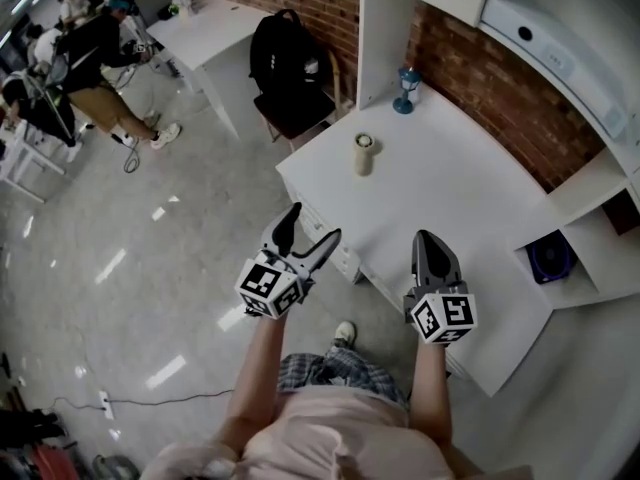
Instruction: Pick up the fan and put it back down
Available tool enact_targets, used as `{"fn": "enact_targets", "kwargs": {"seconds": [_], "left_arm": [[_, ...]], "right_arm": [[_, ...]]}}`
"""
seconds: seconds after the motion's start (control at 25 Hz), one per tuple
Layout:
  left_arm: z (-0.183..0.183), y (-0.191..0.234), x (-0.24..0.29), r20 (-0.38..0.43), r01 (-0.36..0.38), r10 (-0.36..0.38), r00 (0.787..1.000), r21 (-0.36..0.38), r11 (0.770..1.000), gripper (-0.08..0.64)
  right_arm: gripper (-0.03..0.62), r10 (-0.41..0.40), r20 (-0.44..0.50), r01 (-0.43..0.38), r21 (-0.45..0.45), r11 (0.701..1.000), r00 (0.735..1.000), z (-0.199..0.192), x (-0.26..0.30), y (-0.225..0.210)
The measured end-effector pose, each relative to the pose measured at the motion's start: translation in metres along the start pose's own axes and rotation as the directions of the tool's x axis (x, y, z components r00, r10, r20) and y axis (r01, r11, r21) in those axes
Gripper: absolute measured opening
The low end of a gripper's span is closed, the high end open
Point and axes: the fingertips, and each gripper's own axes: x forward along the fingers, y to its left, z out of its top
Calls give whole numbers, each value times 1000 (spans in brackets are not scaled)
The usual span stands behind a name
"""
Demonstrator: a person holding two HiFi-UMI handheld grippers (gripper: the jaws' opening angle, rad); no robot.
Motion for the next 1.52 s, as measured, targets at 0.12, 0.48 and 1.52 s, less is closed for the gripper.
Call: {"fn": "enact_targets", "kwargs": {"seconds": [0.12,0.48,1.52], "left_arm": [[2,4,19,-15,-1,1,1000,10,1000,380],[-8,21,66,-55,56,-57,997,-12,998,379],[-78,144,280,-317,-30,8,948,-64,998,379]], "right_arm": [[14,-4,-5,4,14,1000,1000,0,10,-11],[14,-71,-13,71,19,997,997,-5,33,-36],[14,-30,-145,17,-91,996,989,-15,271,-124]]}}
